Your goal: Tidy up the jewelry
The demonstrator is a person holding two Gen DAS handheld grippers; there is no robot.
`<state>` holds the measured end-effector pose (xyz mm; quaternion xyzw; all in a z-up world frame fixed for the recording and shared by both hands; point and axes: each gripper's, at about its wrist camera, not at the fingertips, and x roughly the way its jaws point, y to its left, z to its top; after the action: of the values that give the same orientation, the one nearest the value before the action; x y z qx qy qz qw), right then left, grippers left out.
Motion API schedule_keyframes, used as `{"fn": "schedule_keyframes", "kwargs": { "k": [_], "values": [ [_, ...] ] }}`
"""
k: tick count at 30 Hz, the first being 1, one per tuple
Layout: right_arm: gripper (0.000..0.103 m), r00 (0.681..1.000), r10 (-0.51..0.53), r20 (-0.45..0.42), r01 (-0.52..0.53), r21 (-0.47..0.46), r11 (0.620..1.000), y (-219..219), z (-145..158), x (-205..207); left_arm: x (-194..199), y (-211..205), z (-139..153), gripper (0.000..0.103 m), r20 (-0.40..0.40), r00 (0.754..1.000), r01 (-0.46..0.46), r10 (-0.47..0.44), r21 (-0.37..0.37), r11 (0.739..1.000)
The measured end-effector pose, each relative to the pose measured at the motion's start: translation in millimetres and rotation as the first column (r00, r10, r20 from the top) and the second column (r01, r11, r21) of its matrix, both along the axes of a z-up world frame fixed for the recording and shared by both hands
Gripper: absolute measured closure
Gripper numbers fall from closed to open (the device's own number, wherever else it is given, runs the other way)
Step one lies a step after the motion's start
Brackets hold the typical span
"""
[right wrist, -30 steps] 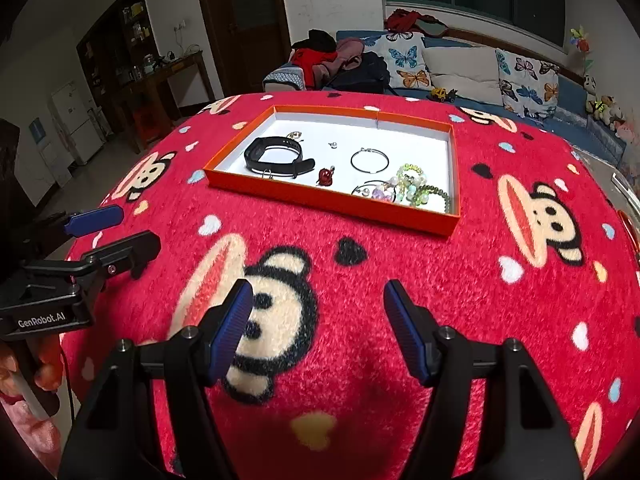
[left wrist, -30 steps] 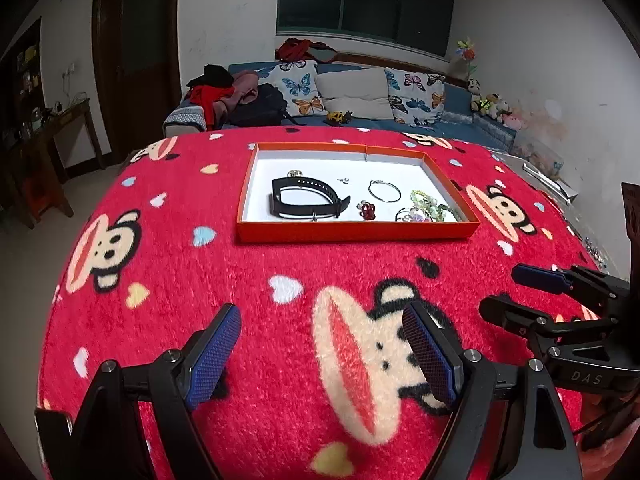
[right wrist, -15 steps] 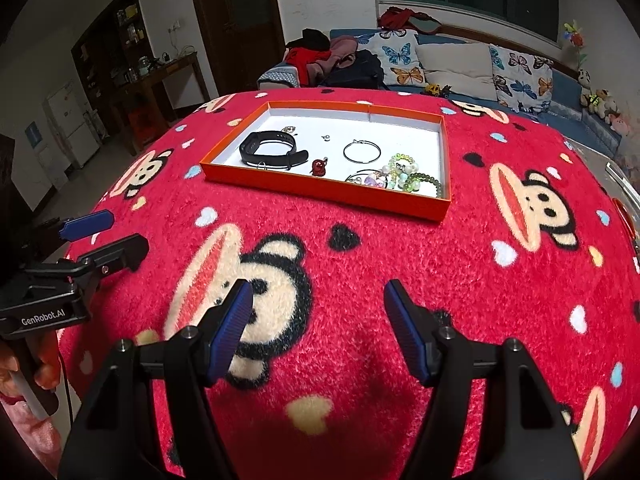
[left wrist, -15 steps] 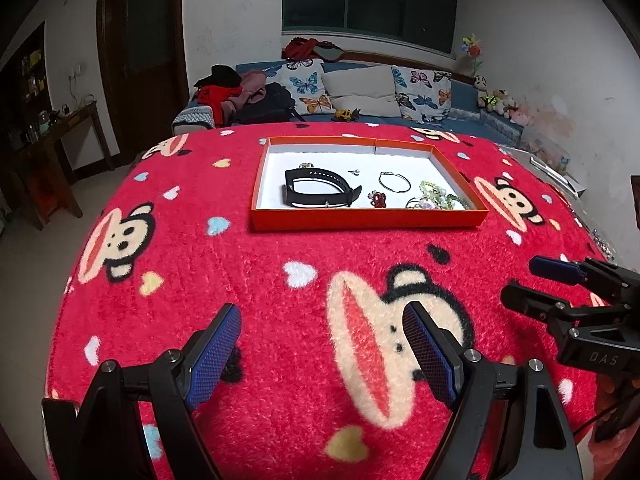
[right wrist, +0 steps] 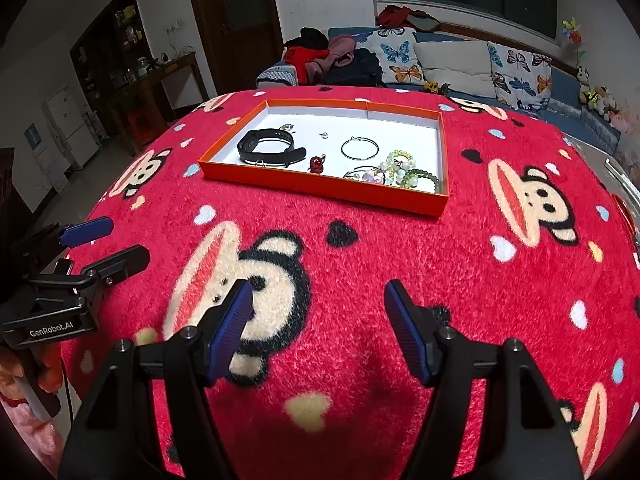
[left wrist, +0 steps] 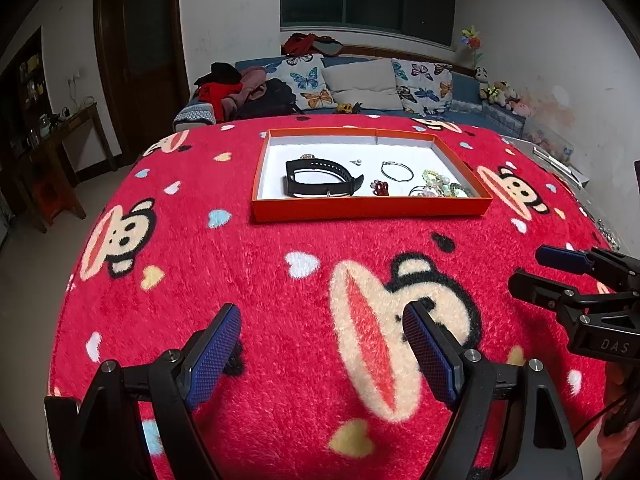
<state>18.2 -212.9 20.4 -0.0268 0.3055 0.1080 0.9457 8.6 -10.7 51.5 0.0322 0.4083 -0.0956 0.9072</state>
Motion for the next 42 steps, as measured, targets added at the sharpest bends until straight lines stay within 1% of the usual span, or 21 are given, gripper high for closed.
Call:
{"fn": "schedule_keyframes", "kwargs": {
  "k": [17,42],
  "values": [
    [0.034,1.000,0.005,-0.011,-0.004,0.010,1.000,-2,-4,4,1,-6,-9,0.014,-0.017,1.000,0.006,-0.006,0.019,1.000],
    [0.034,1.000,0.019,-0.025,-0.019,0.005,1.000,3,-9,8,1,-10,-12,0.014,-0.026,1.000,0.015,-0.014,0.022,1.000]
  ]
}}
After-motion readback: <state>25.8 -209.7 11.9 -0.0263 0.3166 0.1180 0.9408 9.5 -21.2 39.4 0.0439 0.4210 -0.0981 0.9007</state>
